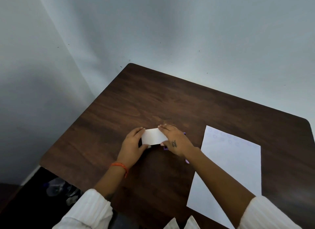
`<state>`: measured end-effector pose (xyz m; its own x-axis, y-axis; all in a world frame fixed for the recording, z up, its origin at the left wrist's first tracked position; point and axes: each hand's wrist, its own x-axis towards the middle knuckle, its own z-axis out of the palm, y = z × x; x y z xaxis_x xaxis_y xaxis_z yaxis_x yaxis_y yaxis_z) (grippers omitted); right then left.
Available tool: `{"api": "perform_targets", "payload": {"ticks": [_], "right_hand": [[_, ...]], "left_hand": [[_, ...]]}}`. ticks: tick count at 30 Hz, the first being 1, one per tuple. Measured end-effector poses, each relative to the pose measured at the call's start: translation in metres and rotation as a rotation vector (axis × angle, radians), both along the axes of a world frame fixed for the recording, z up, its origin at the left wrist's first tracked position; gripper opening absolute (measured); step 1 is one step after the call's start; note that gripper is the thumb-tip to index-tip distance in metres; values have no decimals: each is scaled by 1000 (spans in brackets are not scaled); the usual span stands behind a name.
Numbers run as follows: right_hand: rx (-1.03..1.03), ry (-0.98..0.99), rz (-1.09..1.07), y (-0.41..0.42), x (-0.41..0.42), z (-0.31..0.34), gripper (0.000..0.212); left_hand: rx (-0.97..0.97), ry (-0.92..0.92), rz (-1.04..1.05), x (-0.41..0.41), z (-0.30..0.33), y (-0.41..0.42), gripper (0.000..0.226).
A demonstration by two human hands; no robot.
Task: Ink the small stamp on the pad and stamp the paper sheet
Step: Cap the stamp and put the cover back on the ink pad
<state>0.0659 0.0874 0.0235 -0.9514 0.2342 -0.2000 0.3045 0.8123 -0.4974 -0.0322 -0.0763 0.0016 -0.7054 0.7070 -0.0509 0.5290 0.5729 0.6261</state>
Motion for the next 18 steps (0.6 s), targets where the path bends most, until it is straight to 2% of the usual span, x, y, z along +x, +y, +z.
{"api": "perform_targets", "payload": {"ticks": [3,7,18], "right_hand": [[20,12,-68,17,21,5,67],[9,-37,-139,28,46,3,65],[-36,-89,-186,40,65,-11,65]], "left_hand": [[41,-6,-51,12,7,20,66],[-15,-38,-97,32,4,39,68],[-97,-57,-126,47,-11,58,71]]}}
